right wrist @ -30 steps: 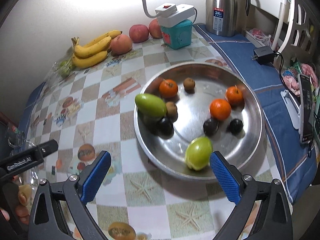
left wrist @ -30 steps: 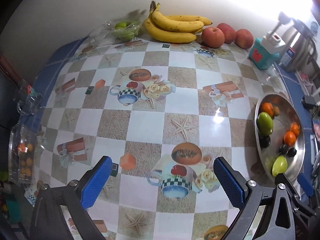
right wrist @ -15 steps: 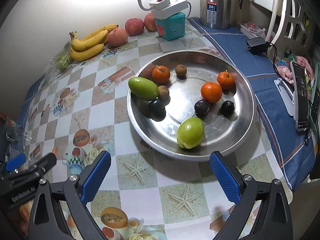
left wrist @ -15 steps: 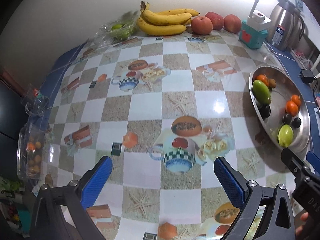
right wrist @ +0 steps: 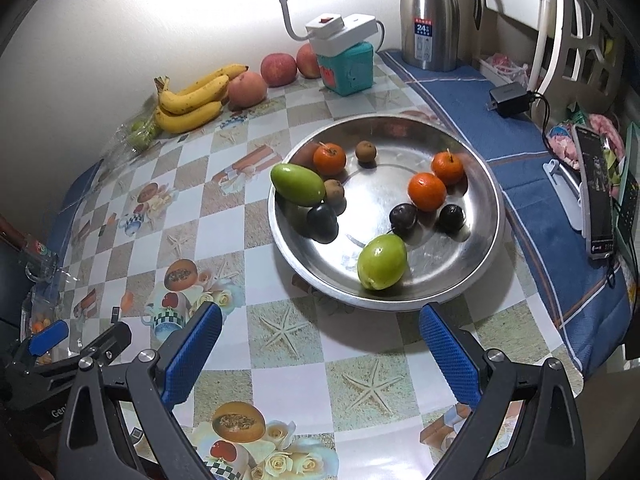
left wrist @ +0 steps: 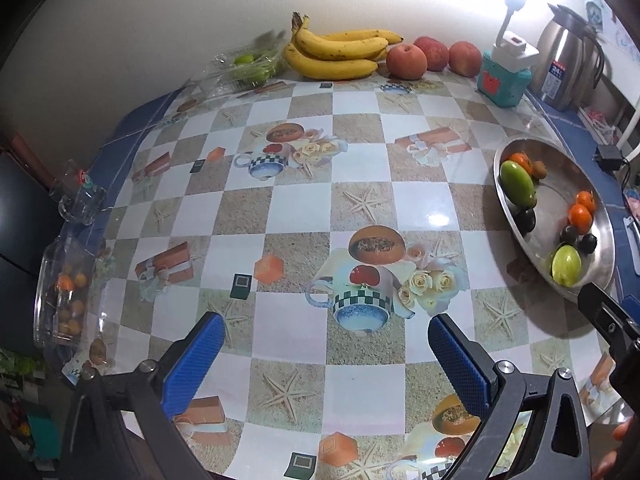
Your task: Organize fruits
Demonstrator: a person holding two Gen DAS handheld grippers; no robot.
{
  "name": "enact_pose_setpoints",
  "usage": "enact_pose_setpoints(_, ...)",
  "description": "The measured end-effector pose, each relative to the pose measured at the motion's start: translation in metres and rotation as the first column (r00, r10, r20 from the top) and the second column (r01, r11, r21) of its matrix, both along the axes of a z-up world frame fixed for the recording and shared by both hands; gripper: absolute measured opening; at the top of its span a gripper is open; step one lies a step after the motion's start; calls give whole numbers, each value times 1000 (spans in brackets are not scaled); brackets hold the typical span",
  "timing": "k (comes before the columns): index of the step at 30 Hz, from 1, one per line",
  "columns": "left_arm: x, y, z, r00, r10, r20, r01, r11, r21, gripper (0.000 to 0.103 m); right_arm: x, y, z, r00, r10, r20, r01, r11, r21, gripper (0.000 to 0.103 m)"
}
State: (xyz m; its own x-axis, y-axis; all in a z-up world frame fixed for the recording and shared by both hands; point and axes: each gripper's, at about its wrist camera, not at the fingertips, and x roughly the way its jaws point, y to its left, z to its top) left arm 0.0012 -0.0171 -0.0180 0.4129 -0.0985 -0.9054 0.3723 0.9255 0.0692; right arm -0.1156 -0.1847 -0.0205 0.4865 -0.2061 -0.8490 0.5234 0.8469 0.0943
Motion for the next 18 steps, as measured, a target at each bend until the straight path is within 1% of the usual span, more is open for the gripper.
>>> enact_pose_setpoints(3, -1, 1, 3, 1000, 2, 12, -2, 1000, -13, 103, -2, 1, 3, 1000, -1, 11, 1, 1000, -12, 99)
enact_pose_setpoints(8, -3, 1, 7, 999, -5, 34, 5, 1000, -9, 103, -2, 6, 6, 1000, 11, 13, -11, 1000, -28, 99)
enact_pose_setpoints(18, -3, 3, 9, 999, 4, 41, -3, 1000, -18, 103, 0, 12, 7, 1000, 28, 12, -27, 998, -48, 99)
